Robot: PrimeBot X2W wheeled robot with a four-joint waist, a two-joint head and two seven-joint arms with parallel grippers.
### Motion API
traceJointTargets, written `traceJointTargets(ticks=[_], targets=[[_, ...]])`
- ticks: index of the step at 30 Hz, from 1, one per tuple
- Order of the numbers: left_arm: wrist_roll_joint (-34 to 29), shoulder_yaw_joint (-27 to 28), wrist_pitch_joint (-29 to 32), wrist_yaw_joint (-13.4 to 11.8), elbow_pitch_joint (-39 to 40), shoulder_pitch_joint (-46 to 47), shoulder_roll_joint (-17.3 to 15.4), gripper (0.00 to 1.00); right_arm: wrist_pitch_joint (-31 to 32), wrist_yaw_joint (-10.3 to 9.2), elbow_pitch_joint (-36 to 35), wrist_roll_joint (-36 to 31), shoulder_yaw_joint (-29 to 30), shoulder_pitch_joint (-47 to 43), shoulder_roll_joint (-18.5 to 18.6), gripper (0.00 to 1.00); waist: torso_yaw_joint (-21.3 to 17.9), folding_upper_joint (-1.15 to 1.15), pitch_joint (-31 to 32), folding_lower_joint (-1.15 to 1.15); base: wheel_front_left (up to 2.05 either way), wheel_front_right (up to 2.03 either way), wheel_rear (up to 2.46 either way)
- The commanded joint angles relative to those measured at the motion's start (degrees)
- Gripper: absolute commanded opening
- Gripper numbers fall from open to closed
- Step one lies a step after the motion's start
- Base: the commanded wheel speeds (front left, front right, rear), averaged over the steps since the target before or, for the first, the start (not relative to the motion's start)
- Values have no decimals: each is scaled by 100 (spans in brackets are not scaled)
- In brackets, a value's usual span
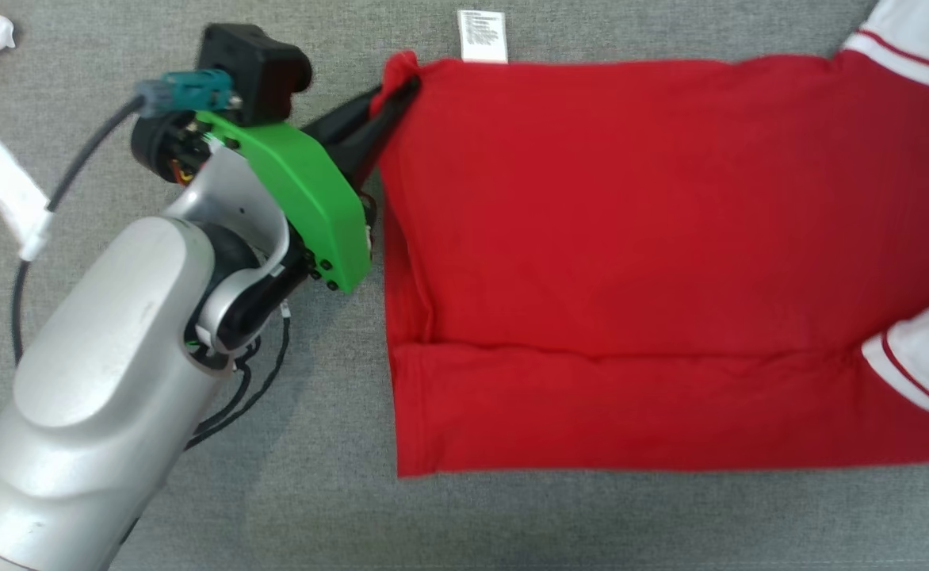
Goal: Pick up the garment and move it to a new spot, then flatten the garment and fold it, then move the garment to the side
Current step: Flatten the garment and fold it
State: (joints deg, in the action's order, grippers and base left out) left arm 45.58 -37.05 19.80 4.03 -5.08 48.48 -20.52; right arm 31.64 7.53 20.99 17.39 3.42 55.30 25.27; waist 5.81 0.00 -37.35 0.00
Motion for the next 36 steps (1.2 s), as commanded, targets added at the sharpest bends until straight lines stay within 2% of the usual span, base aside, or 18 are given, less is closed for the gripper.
traceJointTargets(ticks=[1, 8, 12, 16, 23, 29, 30, 31, 32, 35, 36], targets=[[-22, 97, -91, -49, 35, -12, -79, 0, -126, -8, -19, 30, 44, 67, 44, 0, -47, 0, 81, 0, 0, 0, 0], [124, 202, -280, -102, 438, -357, -166, 0, -583, -8, -334, 583, 169, -304, 158, 0, -182, 0, 355, 0, 0, 0, 0], [183, 134, -357, -149, 749, -743, -214, 0, -880, -8, -877, 1095, 252, -1037, 268, 0, -314, 0, 615, 0, 0, 0, 0], [201, 76, -481, -265, 1049, -1266, -302, 0, -1107, -8, -1503, 1490, 360, -2189, 250, 0, -492, 0, 1036, 0, 0, 0, 0], [321, 7, -634, -623, 1558, -2366, -508, 0, -1257, -8, -2354, 1787, 563, -3941, -57, 0, -801, 0, 1520, 0, 0, 0, 0], [202, -105, -801, -793, 1558, -2912, -627, 0, -1316, -8, -2366, 1716, 592, -4453, -399, 0, -956, 0, 1664, 0, 0, 0, 0], [172, -112, -842, -833, 1503, -2982, -621, 35, -1295, -8, -2294, 1641, 593, -4487, -474, 0, -965, 0, 1669, 0, 0, 0, 0], [128, -119, -889, -859, 1448, -3039, -624, 100, -1295, -8, -2254, 1590, 581, -4498, -529, 34, -967, 0, 1675, 0, 0, 0, 0], [51, -141, -943, -883, 1359, -3092, -661, 100, -1296, -8, -2185, 1515, 593, -4507, -578, 100, -967, 0, 1683, 0, 0, 0, 0], [-298, -91, -1288, -1022, 1049, -3162, -756, 100, -1114, -8, -1982, 1296, 578, -4615, -616, 100, -944, 0, 1709, 0, 0, 0, 0], [-456, -35, -1524, -1138, 919, -3192, -781, 100, -1074, -8, -1958, 1260, 611, -4610, -655, 100, -935, 0, 1724, 0, 0, 0, 0]])
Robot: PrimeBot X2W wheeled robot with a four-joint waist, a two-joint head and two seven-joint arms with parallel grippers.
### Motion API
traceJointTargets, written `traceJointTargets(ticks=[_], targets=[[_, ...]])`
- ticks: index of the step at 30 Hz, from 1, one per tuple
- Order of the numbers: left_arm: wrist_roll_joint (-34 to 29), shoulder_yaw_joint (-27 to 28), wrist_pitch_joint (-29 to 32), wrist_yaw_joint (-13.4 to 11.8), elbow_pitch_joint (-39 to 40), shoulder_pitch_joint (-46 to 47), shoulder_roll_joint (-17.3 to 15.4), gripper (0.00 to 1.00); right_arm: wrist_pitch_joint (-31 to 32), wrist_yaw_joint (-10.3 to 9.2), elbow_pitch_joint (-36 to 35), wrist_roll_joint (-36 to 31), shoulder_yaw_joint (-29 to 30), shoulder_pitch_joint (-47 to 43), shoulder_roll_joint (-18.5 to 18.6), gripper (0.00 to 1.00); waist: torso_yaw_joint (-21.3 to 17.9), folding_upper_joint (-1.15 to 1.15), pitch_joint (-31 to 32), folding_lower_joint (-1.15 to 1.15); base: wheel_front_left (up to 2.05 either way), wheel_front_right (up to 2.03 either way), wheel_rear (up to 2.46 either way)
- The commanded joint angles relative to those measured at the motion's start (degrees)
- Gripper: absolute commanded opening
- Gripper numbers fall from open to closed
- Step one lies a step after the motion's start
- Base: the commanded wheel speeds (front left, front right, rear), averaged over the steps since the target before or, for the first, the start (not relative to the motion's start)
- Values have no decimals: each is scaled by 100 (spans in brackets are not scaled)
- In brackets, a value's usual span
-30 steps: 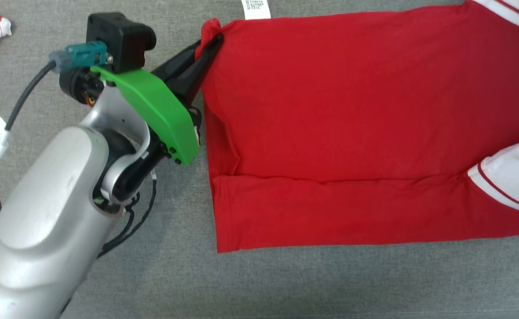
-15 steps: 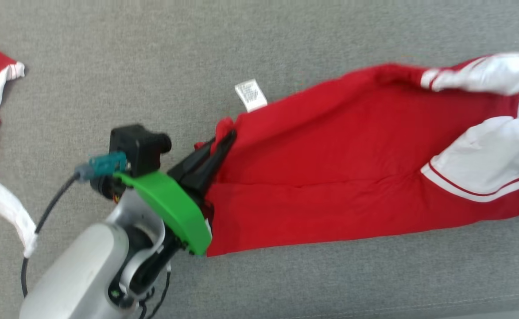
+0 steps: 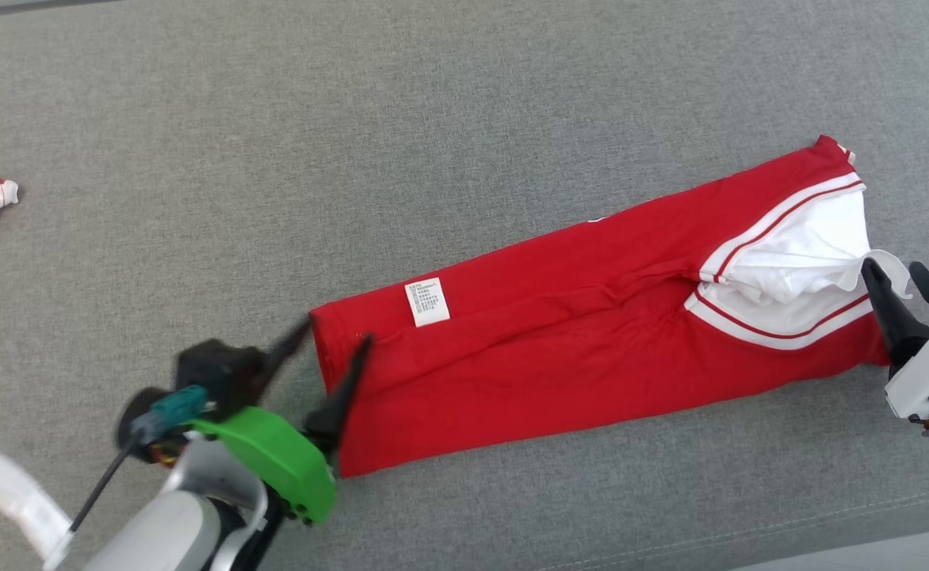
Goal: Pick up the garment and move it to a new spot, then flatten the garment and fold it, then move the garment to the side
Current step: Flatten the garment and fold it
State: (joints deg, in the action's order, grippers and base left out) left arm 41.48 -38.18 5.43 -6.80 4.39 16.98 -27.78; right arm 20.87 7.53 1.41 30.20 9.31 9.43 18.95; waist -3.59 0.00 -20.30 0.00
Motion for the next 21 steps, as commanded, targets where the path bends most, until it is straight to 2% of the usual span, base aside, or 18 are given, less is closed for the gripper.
traceJointTargets(ticks=[1, 7, 11, 15, 18, 21], targets=[[-144, 105, -279, -134, -124, -127, -40, 100, 54, -8, 2, -28, 59, -31, -42, 100, 9, 0, 33, 0, 0, 0, 0], [-555, 448, -1686, -550, -468, -563, 109, 100, 489, -7, 37, -166, 451, 274, -54, 100, 66, 0, -2, 0, 0, 0, 0], [-820, 607, -2012, -645, -590, -660, 327, 100, 895, -7, 358, -438, 446, 596, -30, 100, 200, 0, -86, 0, 0, 0, 0], [-1166, 832, -2062, -535, -526, -788, 745, 100, 1207, -6, 600, -395, 666, 954, -116, 100, 435, 0, -99, 0, 0, 0, 0], [-1417, 1023, -2066, -328, -563, -1007, 1003, 100, 1304, -5, 495, -232, 1061, 1181, -239, 100, 585, 0, -60, 0, 0, 0, 0], [-1618, 1212, -2068, -119, -602, -1084, 1223, 100, 1587, -5, 497, -468, 1277, 1164, -228, 100, 679, 0, -50, 0, 0, 0, 0]])
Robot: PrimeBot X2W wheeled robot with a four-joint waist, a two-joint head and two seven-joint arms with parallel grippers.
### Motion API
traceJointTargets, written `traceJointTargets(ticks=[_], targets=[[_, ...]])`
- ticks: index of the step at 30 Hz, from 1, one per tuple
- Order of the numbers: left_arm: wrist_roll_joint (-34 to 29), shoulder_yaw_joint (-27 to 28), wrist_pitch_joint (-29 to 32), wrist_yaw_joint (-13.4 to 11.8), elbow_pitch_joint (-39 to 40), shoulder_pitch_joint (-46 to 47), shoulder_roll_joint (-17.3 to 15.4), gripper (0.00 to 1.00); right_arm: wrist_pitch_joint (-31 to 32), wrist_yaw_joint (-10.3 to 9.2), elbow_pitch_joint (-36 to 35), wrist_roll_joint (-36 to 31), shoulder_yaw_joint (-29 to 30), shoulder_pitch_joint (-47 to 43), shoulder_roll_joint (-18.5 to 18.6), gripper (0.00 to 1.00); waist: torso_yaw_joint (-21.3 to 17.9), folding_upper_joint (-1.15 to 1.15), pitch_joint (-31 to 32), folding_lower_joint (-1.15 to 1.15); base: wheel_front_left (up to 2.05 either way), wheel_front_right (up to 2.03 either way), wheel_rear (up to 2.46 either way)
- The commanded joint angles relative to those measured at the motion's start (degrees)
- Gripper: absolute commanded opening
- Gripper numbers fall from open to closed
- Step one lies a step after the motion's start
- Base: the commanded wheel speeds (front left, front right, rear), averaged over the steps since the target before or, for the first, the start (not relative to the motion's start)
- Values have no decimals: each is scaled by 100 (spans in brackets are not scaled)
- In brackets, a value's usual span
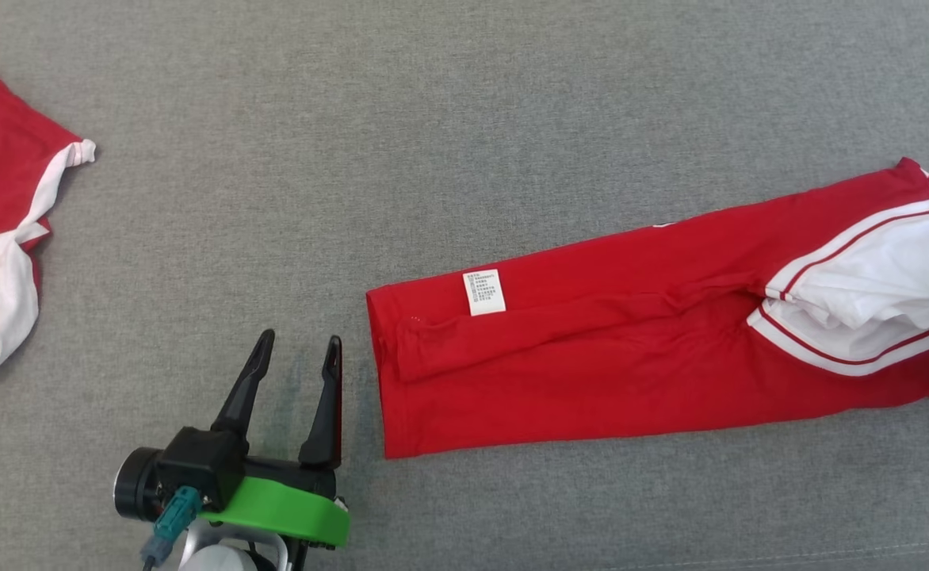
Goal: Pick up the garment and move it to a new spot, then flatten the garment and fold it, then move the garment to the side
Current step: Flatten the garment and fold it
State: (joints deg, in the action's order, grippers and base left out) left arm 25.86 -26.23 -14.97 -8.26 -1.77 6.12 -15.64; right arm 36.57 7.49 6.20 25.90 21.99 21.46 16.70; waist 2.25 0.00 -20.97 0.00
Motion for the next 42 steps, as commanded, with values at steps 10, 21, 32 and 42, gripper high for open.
traceJointTargets(ticks=[10, 21, 32, 42], targets=[[-698, 928, -25, 572, 24, -380, 529, 100, 958, 0, 204, -761, -80, -481, -71, 100, 220, 0, -2, 0, 0, 0, 0], [-1124, 1583, -24, 1043, -91, -575, 893, 100, 1032, -1, 328, -879, -410, -512, 29, 100, 252, 0, -76, 0, 0, 0, 0], [-1374, 1608, -24, 1375, -369, -312, 1173, 100, 526, -2, 717, -264, 197, -250, -206, 0, 583, 0, 27, 0, 0, 0, 0], [-1347, 1670, -24, 1463, -590, -548, 1250, 100, 165, -1, 618, -181, 1521, -369, 656, 0, 675, 0, 459, 0, 0, 0, 0]])
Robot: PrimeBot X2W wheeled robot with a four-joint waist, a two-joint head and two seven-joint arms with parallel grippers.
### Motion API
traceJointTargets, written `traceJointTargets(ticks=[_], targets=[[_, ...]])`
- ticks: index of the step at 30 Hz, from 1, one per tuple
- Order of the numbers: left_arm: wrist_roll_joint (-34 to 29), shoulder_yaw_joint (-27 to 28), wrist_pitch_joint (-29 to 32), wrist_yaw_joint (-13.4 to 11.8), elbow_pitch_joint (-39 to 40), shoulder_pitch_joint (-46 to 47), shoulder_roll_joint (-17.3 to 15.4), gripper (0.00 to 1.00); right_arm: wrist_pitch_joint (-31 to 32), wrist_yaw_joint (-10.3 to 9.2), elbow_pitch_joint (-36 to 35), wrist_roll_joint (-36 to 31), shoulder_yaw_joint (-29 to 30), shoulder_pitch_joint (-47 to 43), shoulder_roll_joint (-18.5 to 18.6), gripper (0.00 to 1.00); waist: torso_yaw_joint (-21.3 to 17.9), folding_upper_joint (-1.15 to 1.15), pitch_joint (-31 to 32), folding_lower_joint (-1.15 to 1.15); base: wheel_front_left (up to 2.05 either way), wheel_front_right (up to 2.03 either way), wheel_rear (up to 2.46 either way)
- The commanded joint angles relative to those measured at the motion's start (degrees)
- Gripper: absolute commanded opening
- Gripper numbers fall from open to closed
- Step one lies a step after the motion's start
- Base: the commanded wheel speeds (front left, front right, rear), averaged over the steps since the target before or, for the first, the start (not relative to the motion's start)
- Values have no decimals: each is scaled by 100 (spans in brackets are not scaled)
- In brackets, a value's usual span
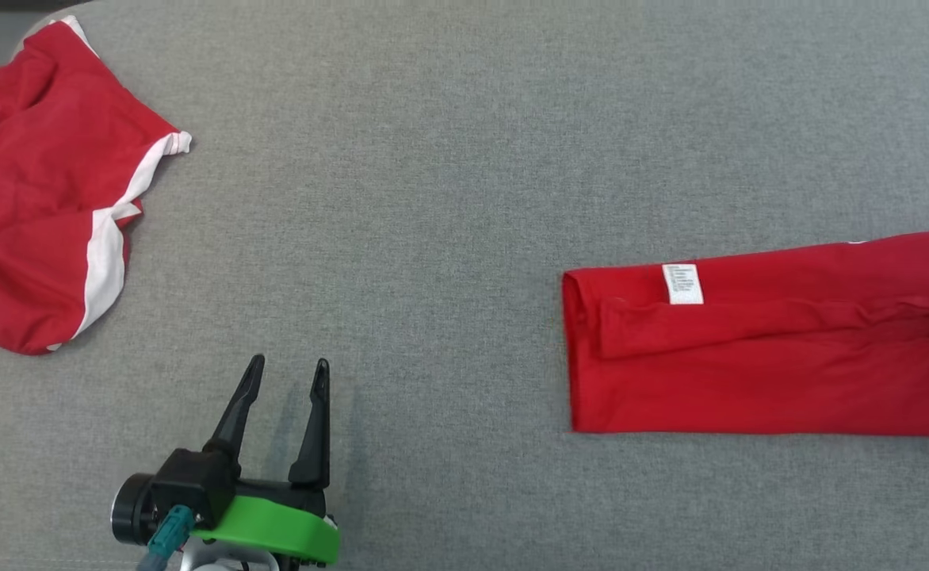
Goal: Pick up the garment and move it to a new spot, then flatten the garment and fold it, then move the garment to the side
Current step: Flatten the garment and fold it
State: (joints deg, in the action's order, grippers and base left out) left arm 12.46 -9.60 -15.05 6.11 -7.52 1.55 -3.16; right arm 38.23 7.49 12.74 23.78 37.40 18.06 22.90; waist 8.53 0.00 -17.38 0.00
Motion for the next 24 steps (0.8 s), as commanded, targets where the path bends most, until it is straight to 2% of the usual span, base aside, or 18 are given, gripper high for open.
traceJointTargets(ticks=[1, 5, 10, 16, 19, 24], targets=[[8, 2, -16, 37, -52, -120, 7, 100, 18, -1, -77, 97, -54, -78, 163, 0, 51, 0, 141, 0, 0, 0, 0], [62, 2, -17, 39, -174, -215, 19, 100, 133, -1, -451, 578, -517, -305, 583, 0, 43, 0, 322, 0, 0, 0, 0], [269, -135, -16, -46, -241, -282, 26, 100, 395, -1, -1146, 1064, -1518, -669, 626, 0, -6, 0, 506, 0, 0, 0, 0], [360, -314, -16, -158, -295, -296, 22, 100, 751, 0, -1826, 1002, -3046, -816, -24, 0, -117, 0, 570, 0, 0, 0, 0], [355, -398, -16, -175, -359, -265, 22, 100, 729, 0, -1708, 860, -3790, -658, -437, 0, -133, 0, 576, 0, 0, 0, 0], [340, -451, -16, -203, -450, -157, 21, 100, 452, 0, -1364, 704, -4455, -424, -856, 0, -69, 0, 560, 0, 0, 0, 0]])
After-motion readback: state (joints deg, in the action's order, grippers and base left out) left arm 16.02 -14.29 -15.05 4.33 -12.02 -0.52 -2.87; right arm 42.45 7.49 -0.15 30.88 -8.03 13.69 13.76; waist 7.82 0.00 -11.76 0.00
